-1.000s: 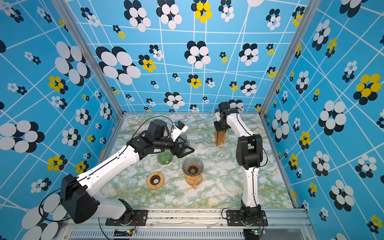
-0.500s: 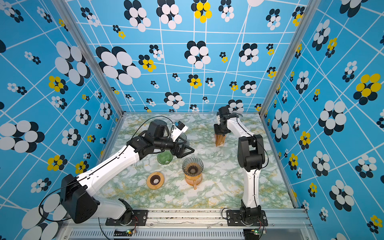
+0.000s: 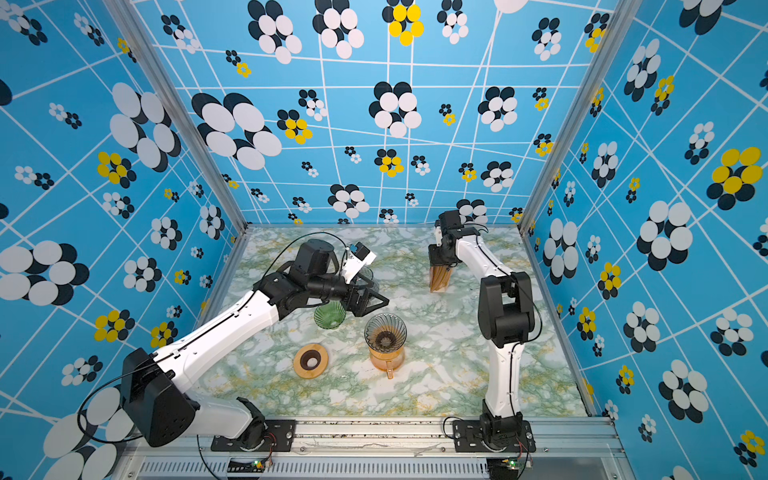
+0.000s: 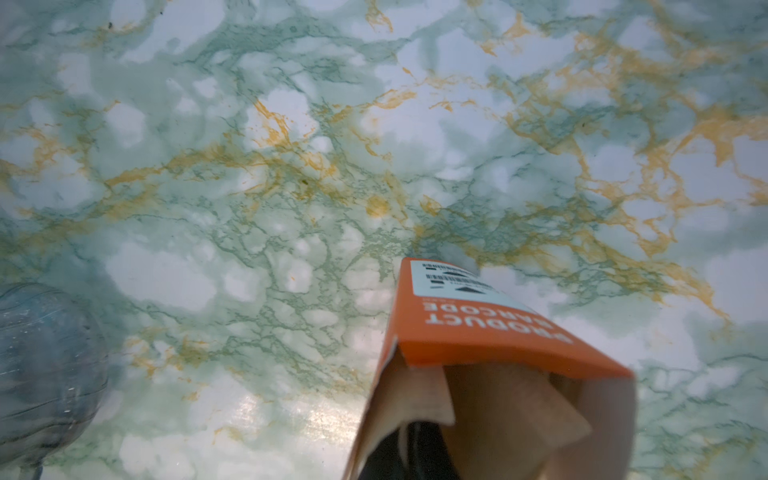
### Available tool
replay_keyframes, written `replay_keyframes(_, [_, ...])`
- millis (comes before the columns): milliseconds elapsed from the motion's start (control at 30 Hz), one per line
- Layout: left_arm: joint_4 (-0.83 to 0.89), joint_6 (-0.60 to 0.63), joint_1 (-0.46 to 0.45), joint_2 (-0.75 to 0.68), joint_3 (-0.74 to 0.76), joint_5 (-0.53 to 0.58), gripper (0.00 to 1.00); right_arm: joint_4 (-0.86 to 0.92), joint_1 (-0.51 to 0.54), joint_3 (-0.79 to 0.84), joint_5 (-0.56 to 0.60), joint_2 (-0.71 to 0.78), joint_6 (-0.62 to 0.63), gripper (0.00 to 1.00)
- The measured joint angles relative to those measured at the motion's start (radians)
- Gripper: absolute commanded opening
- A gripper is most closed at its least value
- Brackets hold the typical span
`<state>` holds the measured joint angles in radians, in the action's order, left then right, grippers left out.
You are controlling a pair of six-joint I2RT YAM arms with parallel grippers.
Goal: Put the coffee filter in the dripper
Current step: 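Pull the paper filter up out of the COFFEE box with the right gripper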
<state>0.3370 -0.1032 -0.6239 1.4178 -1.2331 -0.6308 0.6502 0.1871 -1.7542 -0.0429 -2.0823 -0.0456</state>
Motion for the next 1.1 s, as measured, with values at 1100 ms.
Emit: replay_keyframes(1100, [0.0,0.0,-0.005,0.0,0.0,-0.025,0.99,0.023,0.0,0.034,-0.005,0.155,-0.016,0.03])
